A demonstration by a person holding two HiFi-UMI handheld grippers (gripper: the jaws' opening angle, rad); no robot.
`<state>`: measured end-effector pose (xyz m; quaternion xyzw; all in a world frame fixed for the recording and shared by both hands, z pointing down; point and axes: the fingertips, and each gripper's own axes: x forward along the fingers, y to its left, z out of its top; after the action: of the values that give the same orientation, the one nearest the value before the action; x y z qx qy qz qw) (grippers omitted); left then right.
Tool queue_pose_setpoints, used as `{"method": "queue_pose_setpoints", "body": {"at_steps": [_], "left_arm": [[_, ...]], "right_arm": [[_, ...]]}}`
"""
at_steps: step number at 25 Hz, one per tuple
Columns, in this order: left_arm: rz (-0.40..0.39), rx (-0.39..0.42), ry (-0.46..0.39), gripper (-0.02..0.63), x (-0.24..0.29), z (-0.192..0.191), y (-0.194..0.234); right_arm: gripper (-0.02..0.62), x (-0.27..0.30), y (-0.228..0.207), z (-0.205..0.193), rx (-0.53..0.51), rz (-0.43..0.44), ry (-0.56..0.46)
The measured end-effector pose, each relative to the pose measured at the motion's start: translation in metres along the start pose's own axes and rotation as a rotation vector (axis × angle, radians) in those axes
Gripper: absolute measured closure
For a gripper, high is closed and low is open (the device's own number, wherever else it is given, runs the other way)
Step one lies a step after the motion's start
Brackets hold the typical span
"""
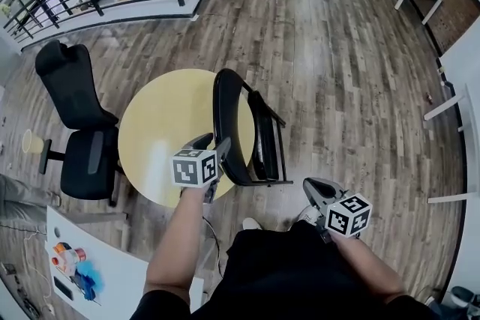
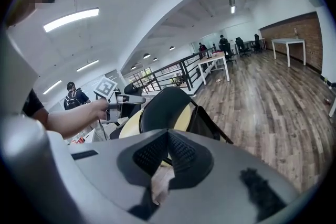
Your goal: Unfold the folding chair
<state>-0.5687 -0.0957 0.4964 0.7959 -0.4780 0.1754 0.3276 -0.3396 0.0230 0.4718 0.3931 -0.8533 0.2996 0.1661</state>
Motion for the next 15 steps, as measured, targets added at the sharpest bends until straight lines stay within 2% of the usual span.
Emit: {"method": "queue_pose_setpoints", "body": {"at_steps": [4,8,13,15], "left_arm": [[0.087,0.014,0.013,0.382,0.024,0.010,0.029],[0.074,-0.020,0.037,0.382,0.048,0.010,0.042],[0.063,0.010,0.077,0.388,0.071,0.009,0.045],[0.068,-0.014,0.079,0.396,0.075,0.008,0.044]], "right_arm": [[0.589,0.004,-0.004,0.006,-0.010,-0.016,0.001],[0.589,0.003,-0.013,0.009,-0.009,-0.042,-0.003],[0.589,-0.001,-0.026,0.012,0.002,-0.083,-0.016],[0.589,-0.005,-0.033,0.012,0.010,-0.100,-0.019]]}}
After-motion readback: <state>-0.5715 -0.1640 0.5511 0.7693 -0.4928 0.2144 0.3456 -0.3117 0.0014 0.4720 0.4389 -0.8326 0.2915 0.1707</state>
